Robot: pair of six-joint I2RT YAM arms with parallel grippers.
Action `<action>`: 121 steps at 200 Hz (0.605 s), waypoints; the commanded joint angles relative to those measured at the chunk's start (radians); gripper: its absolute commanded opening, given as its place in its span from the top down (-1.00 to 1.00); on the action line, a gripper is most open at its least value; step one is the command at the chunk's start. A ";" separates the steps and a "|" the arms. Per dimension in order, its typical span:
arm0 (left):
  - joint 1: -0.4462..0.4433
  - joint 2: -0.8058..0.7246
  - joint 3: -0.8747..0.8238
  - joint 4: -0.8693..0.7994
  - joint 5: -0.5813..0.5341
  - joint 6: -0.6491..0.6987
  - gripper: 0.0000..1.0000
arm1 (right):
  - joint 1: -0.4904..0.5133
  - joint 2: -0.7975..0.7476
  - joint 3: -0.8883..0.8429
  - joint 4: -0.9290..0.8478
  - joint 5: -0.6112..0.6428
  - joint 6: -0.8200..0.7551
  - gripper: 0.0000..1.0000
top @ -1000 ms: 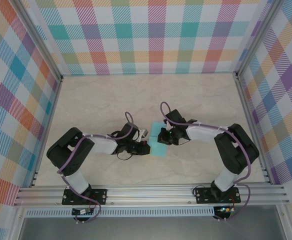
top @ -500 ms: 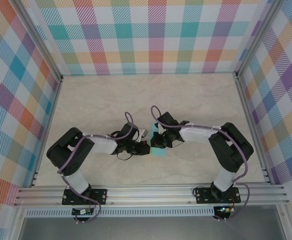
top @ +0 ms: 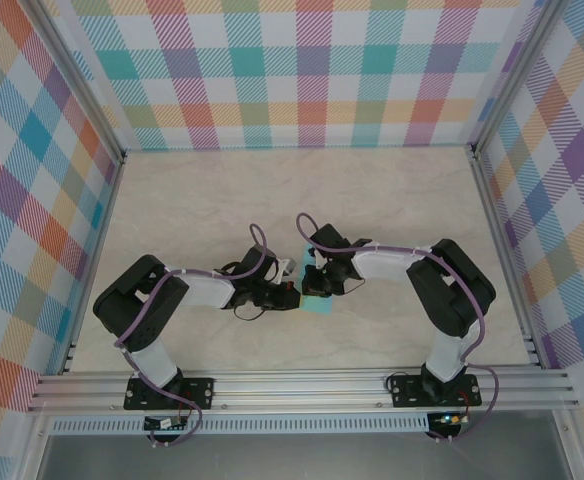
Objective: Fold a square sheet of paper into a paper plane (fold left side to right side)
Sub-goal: Fold the triangle a second time at the center of the table.
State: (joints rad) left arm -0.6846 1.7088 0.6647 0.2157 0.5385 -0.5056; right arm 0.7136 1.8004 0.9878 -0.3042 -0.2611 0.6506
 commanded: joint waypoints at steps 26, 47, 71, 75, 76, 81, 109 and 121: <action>0.008 0.066 -0.040 -0.112 -0.054 0.002 1.00 | -0.036 -0.006 -0.004 -0.097 0.065 -0.080 0.79; 0.009 0.070 -0.040 -0.110 -0.053 0.000 1.00 | -0.056 -0.020 -0.018 -0.081 0.074 -0.110 0.79; 0.010 0.072 -0.042 -0.109 -0.053 0.001 1.00 | -0.086 -0.023 -0.031 -0.066 0.077 -0.139 0.79; 0.010 0.072 -0.042 -0.110 -0.055 0.001 1.00 | -0.090 -0.023 -0.031 -0.065 0.079 -0.144 0.79; 0.010 0.072 -0.042 -0.111 -0.055 0.002 1.00 | -0.091 -0.022 -0.031 -0.066 0.080 -0.144 0.79; 0.010 0.071 -0.043 -0.111 -0.055 0.002 1.00 | -0.098 -0.020 -0.032 -0.068 0.081 -0.149 0.79; 0.010 0.069 -0.042 -0.113 -0.056 0.002 1.00 | -0.135 -0.014 -0.034 -0.073 0.089 -0.171 0.79; 0.010 0.069 -0.042 -0.113 -0.054 0.002 1.00 | -0.154 -0.015 -0.035 -0.075 0.091 -0.180 0.79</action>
State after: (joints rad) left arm -0.6819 1.7138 0.6647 0.2207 0.5430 -0.5064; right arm 0.6193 1.7901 0.9775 -0.3290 -0.2691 0.5220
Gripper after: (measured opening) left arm 0.043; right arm 0.106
